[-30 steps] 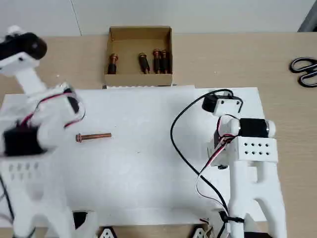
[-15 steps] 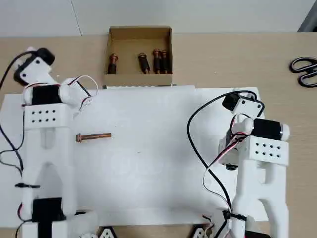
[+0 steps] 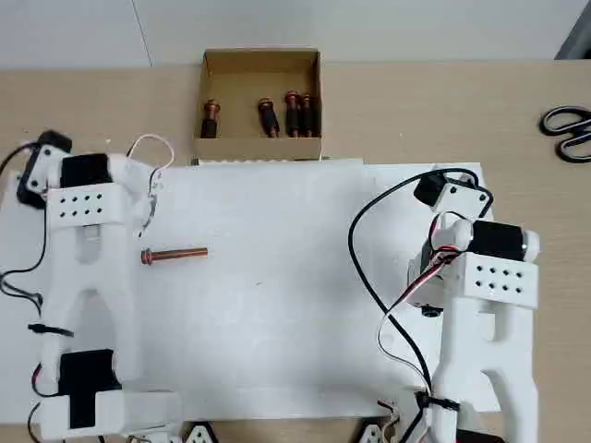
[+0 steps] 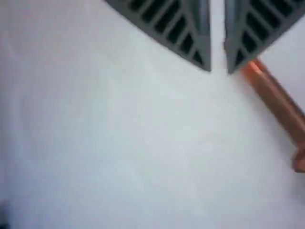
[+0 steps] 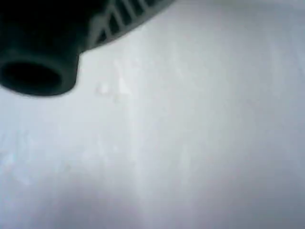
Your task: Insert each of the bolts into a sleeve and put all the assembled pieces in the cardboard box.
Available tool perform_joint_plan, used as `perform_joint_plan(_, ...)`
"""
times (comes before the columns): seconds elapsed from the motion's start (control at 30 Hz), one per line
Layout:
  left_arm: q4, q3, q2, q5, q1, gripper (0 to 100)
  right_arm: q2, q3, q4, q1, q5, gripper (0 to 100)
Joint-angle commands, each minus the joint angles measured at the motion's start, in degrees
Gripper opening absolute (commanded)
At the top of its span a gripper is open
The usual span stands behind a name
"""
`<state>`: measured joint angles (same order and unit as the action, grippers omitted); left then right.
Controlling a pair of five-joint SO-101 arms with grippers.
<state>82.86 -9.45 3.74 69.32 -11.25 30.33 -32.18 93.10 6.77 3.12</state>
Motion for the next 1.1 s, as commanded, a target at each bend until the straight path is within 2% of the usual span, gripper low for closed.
perform_joint_plan(0.0, 0.0, -2.77, 0.26, 0.18, -0.62, 1, 0.66, 2.73, -0.04, 0.66, -0.7, 0.3)
perform_joint_plan(0.27, -0.35, -7.96, 0.26, -2.9, -0.62, 2, 0.4, 2.73, -0.04, 0.66, -0.7, 0.3)
perform_joint_plan(0.5, -3.78, -12.53, 0.26, -3.87, -0.44, 16, 0.22, 2.73, -0.04, 0.66, -0.7, 0.3)
perform_joint_plan(1.07, -17.05, -21.58, 0.26, -4.66, -0.62, 16, 0.57, 2.73, 0.4, 0.66, -0.53, 0.3)
